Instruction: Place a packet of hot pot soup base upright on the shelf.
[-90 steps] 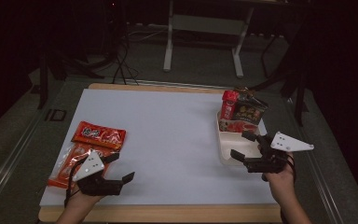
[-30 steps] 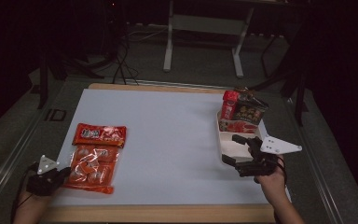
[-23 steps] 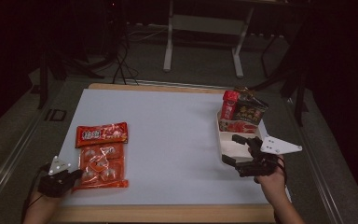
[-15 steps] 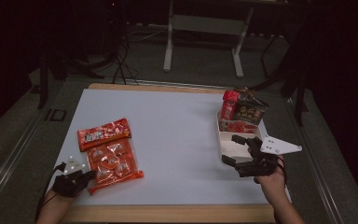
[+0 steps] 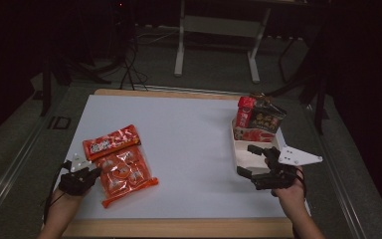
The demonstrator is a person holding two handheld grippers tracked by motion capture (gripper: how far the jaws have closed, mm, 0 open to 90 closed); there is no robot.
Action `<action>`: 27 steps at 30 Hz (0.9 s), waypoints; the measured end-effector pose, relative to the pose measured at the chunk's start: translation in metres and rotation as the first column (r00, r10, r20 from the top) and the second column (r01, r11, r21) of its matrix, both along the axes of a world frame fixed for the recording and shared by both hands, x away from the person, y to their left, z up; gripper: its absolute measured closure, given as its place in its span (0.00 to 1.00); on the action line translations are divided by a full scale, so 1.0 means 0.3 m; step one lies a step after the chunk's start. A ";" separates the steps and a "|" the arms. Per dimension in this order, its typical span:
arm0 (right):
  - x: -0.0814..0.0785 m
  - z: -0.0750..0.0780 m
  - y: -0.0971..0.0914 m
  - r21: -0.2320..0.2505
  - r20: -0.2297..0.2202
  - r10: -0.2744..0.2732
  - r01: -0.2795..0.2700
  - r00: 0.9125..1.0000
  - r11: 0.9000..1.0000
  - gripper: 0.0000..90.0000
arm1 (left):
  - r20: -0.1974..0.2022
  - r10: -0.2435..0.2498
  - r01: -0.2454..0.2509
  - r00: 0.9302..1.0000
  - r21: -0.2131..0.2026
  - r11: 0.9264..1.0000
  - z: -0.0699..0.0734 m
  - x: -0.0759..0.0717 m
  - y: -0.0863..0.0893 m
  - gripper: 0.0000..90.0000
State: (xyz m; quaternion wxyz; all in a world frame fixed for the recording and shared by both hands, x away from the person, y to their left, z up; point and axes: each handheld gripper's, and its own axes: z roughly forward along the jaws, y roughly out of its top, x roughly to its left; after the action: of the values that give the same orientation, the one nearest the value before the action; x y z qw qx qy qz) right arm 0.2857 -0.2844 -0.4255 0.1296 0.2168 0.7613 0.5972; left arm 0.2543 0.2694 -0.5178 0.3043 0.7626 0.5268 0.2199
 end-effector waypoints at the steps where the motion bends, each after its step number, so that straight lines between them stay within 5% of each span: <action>1: 0.000 0.000 -0.001 -0.001 0.000 -0.001 0.001 1.000 1.000 0.17 | 0.008 0.009 -0.009 1.000 0.008 1.000 -0.001 0.009 0.001 1.00; 5: 0.000 -0.001 -0.009 0.002 -0.002 -0.006 0.006 1.000 1.000 0.17 | -0.009 0.051 -0.051 0.999 0.031 0.998 -0.016 0.040 0.010 1.00; 9: -0.001 0.000 -0.011 0.004 -0.001 -0.006 0.006 1.000 1.000 0.17 | 0.017 0.089 -0.090 0.996 0.050 0.995 -0.014 0.054 0.018 1.00; 14: -0.004 -0.001 -0.006 -0.001 0.000 0.000 0.000 1.000 1.000 0.17 | -0.029 0.088 -0.087 0.996 0.024 0.996 -0.035 0.078 0.018 1.00; 27: -0.004 -0.002 0.000 -0.002 0.000 0.007 -0.007 1.000 1.000 0.17 | -0.018 0.072 -0.072 0.997 -0.002 0.997 -0.051 0.069 -0.015 1.00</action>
State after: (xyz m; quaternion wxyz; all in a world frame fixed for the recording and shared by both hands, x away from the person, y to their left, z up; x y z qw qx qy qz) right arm 0.2843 -0.2844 -0.4260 0.1278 0.2139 0.7626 0.5970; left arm 0.2751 0.2648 -0.5332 0.2926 0.7446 0.5569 0.2234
